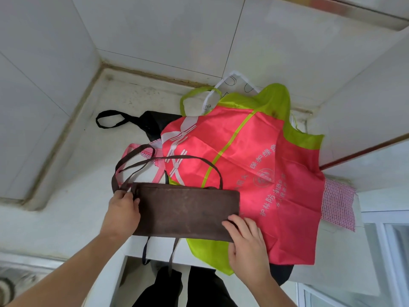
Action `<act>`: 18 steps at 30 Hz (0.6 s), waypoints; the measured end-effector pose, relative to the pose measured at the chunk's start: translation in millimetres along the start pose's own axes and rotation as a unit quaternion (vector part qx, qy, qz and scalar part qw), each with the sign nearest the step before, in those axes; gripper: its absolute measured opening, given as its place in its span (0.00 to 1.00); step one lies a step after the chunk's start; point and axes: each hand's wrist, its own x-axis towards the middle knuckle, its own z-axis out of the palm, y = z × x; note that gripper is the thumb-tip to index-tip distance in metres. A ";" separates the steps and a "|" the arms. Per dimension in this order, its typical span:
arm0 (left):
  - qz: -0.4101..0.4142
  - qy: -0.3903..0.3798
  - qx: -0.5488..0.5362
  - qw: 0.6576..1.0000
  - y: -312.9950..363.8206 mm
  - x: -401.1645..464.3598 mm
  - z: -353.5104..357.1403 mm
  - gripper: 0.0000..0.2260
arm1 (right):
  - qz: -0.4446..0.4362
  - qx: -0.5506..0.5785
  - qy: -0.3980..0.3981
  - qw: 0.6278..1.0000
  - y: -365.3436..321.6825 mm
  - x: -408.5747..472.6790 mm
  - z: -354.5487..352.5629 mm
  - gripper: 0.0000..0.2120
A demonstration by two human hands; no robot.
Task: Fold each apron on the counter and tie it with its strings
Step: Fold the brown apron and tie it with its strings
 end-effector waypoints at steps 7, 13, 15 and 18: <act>0.020 -0.005 0.041 0.999 -9.2 2.6 5.7 0.08 | 0.193 0.033 -0.044 0.980 -5.7 8.7 10.1 0.25; 0.052 -0.011 0.053 0.997 -10.4 2.6 5.1 0.08 | 0.222 0.024 -0.035 0.974 -11.7 11.9 -4.5 0.27; 0.068 -0.007 0.055 0.996 -9.5 0.5 6.0 0.07 | 0.239 0.034 -0.059 0.968 -7.3 7.5 -6.5 0.27; 0.068 0.007 0.090 0.994 -4.6 -4.9 6.1 0.07 | 0.243 0.096 -0.101 0.960 1.3 2.5 -3.3 0.24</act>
